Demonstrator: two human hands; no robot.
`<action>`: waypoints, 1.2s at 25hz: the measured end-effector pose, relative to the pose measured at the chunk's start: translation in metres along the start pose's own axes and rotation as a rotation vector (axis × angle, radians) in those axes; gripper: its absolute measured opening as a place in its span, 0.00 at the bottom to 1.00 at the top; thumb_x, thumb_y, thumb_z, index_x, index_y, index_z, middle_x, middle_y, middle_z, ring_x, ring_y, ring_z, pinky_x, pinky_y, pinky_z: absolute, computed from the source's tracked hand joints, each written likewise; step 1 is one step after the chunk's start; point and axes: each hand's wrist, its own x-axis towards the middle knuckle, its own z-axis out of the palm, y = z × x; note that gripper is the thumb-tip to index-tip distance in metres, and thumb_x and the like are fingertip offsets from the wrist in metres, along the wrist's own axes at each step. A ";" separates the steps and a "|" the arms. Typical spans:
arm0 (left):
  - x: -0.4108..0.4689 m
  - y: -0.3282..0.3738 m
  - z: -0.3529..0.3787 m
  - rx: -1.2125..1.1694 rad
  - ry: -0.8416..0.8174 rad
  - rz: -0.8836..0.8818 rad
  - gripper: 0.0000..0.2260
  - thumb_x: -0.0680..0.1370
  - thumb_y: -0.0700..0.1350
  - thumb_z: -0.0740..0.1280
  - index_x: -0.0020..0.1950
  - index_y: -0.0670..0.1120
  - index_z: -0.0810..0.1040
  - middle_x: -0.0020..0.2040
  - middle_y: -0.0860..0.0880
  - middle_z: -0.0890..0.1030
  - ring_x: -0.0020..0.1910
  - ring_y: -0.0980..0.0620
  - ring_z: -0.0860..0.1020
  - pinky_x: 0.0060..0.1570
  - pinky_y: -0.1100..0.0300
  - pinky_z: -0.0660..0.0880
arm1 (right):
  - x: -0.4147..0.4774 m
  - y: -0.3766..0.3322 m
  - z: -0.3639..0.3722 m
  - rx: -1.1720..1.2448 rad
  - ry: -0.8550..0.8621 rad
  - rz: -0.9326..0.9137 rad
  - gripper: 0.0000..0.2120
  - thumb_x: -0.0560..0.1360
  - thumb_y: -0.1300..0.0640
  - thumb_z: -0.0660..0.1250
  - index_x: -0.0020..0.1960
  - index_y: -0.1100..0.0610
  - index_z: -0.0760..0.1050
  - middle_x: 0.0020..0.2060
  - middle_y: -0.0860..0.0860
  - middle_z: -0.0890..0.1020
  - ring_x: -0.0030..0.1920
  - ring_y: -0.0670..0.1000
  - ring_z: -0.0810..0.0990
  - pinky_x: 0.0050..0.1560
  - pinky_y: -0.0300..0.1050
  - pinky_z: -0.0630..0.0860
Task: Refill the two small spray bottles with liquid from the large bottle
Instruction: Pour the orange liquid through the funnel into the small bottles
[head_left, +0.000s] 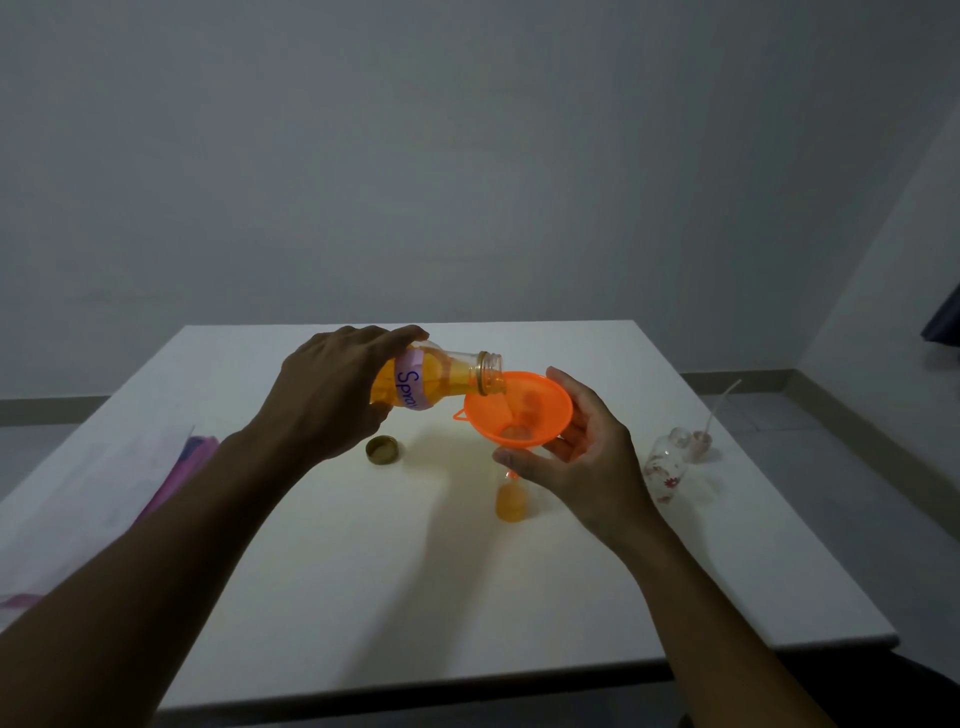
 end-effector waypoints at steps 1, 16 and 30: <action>0.000 0.000 0.000 0.000 0.001 0.001 0.35 0.65 0.44 0.78 0.69 0.54 0.69 0.59 0.49 0.81 0.55 0.42 0.79 0.48 0.50 0.76 | 0.000 0.000 0.000 -0.008 0.001 -0.001 0.48 0.59 0.44 0.82 0.75 0.47 0.65 0.68 0.43 0.74 0.67 0.48 0.75 0.61 0.47 0.80; 0.000 0.003 0.000 -0.006 0.009 0.005 0.35 0.65 0.43 0.78 0.69 0.51 0.70 0.59 0.46 0.81 0.55 0.40 0.79 0.49 0.47 0.77 | 0.000 -0.002 0.000 -0.018 -0.004 0.012 0.48 0.60 0.45 0.81 0.76 0.49 0.64 0.70 0.45 0.73 0.67 0.48 0.75 0.60 0.45 0.80; -0.009 0.006 0.006 -0.228 -0.036 -0.138 0.36 0.65 0.45 0.78 0.70 0.53 0.68 0.59 0.48 0.80 0.53 0.45 0.79 0.46 0.48 0.80 | 0.005 -0.012 -0.002 -0.043 0.031 0.002 0.47 0.61 0.47 0.81 0.76 0.50 0.64 0.69 0.45 0.72 0.64 0.46 0.74 0.50 0.29 0.79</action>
